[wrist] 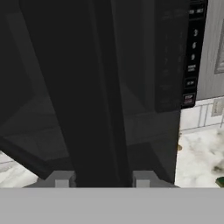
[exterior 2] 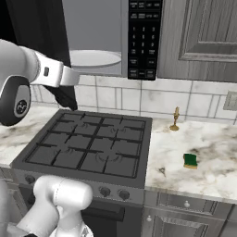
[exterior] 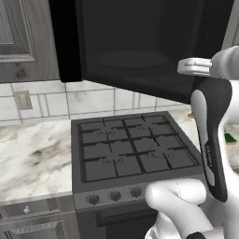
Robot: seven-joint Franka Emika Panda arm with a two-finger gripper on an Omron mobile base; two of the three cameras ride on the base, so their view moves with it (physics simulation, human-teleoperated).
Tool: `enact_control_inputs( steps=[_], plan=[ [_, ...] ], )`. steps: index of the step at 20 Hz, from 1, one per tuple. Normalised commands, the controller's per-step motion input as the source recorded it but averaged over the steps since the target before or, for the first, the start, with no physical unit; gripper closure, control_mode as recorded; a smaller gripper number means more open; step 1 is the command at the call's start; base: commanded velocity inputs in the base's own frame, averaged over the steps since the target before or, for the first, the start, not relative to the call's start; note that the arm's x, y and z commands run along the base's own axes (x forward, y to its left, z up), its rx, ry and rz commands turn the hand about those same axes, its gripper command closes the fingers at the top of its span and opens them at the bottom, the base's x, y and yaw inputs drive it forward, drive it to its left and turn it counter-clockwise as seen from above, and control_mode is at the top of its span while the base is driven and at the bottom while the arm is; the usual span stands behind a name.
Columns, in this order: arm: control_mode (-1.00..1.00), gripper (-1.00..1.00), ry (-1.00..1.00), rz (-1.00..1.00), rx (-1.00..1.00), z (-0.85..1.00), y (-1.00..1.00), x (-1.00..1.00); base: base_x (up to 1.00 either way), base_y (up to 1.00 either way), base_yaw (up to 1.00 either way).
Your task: Place the sponge inside the microwave to prepare for sanitizing.
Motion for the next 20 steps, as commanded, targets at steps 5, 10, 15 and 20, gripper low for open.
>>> enact_control_inputs(
  steps=[5, 10, 15, 20],
  plan=[
    [-1.0, 1.0, -0.01, 0.0, 0.0, 0.08, 0.44, -0.61, 0.0, 0.0, 0.0],
    [-1.0, 1.0, 0.0, 0.0, 0.01, 0.14, 0.48, -0.47, 0.0, 0.0, 0.0],
    [-1.0, -1.0, 0.04, 0.0, 0.04, 0.11, 0.39, -0.24, 0.0, 0.0, 0.0],
    [-1.0, -1.0, 0.15, 0.0, 0.1, 0.17, 0.05, -0.3, 0.0, 0.0, 0.0]
  ],
)
